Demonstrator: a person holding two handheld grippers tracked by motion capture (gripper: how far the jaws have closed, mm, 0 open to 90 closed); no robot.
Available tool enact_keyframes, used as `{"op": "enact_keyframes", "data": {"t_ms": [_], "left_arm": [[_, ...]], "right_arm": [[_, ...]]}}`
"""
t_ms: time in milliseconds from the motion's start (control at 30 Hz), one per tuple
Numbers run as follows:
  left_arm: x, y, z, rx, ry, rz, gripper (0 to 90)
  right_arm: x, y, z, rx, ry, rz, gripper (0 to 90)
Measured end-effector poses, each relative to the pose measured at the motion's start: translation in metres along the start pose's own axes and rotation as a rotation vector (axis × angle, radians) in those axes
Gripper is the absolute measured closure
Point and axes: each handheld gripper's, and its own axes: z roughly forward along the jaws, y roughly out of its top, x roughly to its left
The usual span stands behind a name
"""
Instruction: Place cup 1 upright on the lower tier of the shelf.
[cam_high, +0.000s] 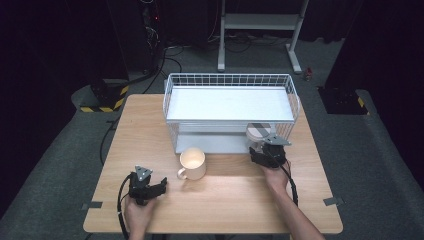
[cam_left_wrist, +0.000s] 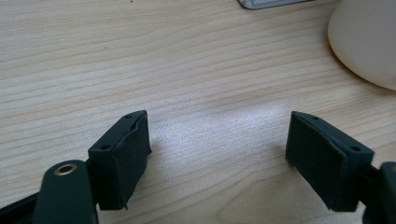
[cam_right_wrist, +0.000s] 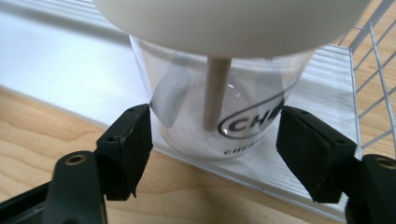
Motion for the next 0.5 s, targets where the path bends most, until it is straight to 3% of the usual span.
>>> {"op": "enact_keyframes", "data": {"t_ms": [500], "left_arm": [[0.000, 0.000, 0.000, 0.000, -0.002, 0.002, 21.6]], "right_arm": [[-0.001, 0.008, 0.013, 0.022, -0.042, 0.042, 40.2]]}}
